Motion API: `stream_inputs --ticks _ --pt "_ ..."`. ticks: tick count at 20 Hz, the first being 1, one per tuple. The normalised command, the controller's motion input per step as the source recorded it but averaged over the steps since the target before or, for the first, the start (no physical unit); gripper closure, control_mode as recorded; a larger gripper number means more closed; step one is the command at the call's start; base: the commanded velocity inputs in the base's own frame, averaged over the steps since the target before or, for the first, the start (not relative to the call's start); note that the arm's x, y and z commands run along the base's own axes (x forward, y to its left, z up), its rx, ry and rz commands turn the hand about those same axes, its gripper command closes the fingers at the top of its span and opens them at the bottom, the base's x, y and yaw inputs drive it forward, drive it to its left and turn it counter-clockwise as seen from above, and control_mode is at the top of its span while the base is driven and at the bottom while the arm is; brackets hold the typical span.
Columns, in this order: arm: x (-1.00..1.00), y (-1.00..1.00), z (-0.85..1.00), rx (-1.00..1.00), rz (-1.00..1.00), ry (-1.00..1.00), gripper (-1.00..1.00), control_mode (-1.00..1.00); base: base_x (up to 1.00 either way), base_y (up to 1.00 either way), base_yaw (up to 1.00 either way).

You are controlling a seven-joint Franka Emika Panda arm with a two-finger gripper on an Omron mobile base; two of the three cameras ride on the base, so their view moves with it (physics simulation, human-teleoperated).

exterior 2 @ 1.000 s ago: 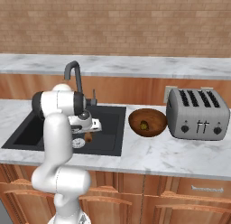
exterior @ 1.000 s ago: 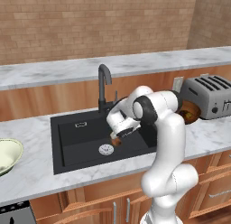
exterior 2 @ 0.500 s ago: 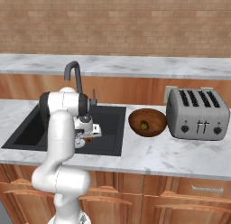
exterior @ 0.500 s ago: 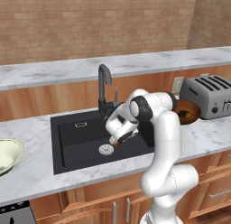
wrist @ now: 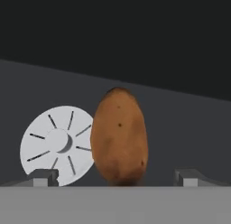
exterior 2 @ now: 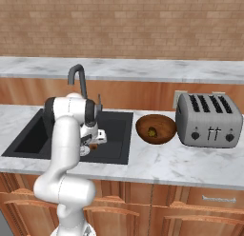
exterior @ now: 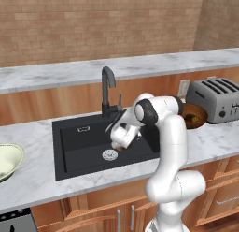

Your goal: Pick the sweet potatos from the cabinet and place them in one bowl. Pick the potato from the sink and place it in the other bowl.

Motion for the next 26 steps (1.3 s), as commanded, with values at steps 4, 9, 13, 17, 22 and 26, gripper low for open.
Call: stream_inputs --ticks 4,9,13,17,22,26 --pt "0.47 0.07 0.13 0.0 0.0 0.05 -1.0 -1.0 0.0 0.0 0.0" --pt "0.39 0.02 0.0 0.0 0.0 0.14 -1.0 -1.0 0.0 0.0 0.0" --pt "0.47 0.07 -0.01 0.0 0.0 0.1 -1.0 -1.0 0.0 0.0 0.0" --pt "0.56 0.2 0.0 0.0 0.0 0.08 -1.0 -1.0 0.0 0.0 0.0" --pt "0.07 0.05 -0.14 0.0 0.0 0.12 -1.0 -1.0 0.0 0.0 0.0" --pt "-0.07 -0.01 -0.34 0.0 0.02 0.05 -1.0 -1.0 0.0 0.0 0.0"
